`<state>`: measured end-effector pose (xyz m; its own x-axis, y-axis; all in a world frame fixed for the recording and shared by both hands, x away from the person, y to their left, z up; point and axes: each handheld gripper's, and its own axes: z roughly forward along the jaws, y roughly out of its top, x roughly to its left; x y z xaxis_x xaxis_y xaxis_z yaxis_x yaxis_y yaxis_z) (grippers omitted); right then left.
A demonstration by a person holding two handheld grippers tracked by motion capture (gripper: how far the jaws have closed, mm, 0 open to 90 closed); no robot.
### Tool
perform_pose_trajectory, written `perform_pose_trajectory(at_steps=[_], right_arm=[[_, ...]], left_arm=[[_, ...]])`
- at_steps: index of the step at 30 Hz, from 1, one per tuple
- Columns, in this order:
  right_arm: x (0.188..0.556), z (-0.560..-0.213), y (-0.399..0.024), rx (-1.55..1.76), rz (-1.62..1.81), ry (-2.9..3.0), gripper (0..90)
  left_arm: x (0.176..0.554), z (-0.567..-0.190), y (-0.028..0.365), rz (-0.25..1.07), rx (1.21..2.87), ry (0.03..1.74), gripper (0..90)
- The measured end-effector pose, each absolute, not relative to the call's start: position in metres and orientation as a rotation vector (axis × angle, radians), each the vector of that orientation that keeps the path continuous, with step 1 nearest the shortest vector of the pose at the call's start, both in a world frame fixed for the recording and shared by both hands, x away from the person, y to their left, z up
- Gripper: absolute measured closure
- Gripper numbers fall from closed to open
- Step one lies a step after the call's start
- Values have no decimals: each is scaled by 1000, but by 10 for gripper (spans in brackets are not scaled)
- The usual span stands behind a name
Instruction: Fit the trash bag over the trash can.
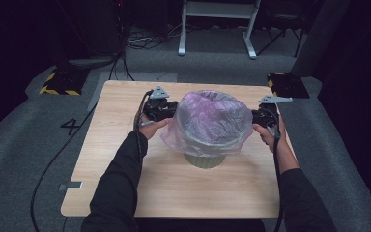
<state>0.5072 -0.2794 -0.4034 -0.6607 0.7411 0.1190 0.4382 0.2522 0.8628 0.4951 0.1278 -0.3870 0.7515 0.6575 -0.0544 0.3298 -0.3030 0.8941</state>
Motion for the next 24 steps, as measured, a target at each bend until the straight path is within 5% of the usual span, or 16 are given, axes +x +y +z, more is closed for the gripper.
perform_pose_trajectory(at_steps=[4,9,18,24], right_arm=[[494,-394,-296,1061,1403,2193,490],[473,-386,-314,946,1408,2203,392],[437,-383,-317,683,1379,2338,241],[414,-382,-307,510,1396,2400,225]], left_arm=[[469,-376,146,426,1868,693,458],[436,-380,162,417,1899,612,264],[405,-396,155,323,1972,515,171],[394,-400,136,320,2014,463,182]])
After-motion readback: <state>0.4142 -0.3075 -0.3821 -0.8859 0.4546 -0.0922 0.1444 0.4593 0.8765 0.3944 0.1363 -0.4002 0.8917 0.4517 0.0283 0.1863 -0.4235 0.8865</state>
